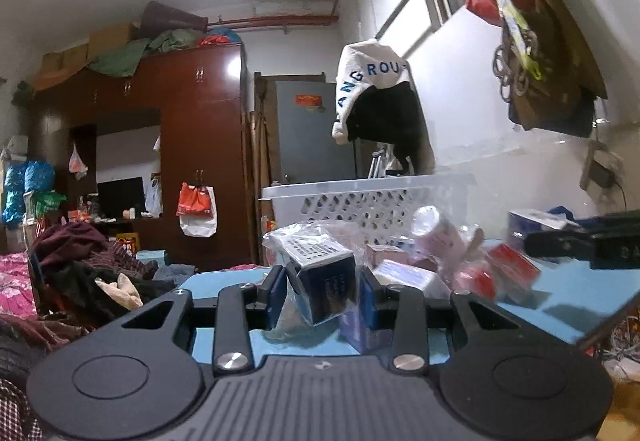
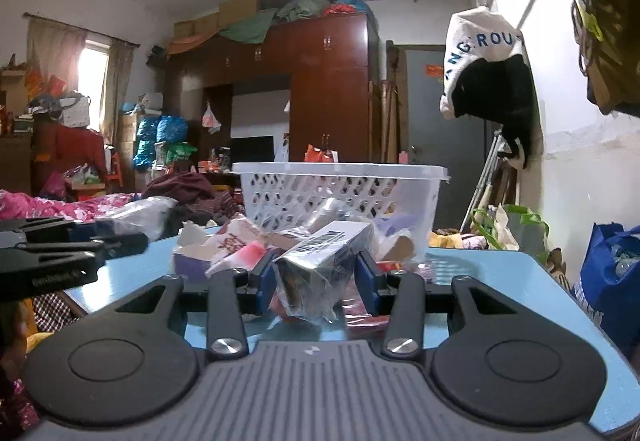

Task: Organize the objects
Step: 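Grasp the white barcode box with right tool while left grasps the blue-white bagged box, then carry both boxes over the white basket and release them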

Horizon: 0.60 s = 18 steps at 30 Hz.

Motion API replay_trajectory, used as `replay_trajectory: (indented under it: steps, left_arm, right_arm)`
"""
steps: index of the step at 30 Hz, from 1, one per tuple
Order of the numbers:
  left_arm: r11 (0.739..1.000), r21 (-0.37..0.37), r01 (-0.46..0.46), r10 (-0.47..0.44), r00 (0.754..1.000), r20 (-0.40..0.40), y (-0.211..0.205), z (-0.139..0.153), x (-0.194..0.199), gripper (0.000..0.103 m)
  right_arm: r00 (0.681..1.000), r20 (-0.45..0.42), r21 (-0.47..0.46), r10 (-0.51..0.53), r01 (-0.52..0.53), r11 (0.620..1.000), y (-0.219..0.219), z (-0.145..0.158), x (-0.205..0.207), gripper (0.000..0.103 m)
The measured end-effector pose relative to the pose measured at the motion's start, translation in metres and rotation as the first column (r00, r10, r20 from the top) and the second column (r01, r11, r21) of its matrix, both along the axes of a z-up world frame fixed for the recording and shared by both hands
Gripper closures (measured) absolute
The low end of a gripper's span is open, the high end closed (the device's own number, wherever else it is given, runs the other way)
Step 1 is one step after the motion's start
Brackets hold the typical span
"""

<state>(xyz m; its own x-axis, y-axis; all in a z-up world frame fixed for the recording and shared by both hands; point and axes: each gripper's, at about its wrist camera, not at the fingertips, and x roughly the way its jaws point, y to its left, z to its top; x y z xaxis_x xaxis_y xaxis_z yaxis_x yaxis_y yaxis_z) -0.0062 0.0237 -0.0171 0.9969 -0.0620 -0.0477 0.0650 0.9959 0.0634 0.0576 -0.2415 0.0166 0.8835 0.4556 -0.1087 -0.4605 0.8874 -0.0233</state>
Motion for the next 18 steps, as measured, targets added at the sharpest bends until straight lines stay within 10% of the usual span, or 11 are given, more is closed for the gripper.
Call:
replay_trajectory:
  steps: [18]
  left_arm:
    - [0.999,-0.034,-0.014,0.014,1.0,-0.001,0.016,0.008,0.009,0.062]
  right_arm:
    - [1.0,-0.019,-0.004,-0.02,0.02,1.0,-0.002,-0.005,0.005,0.057]
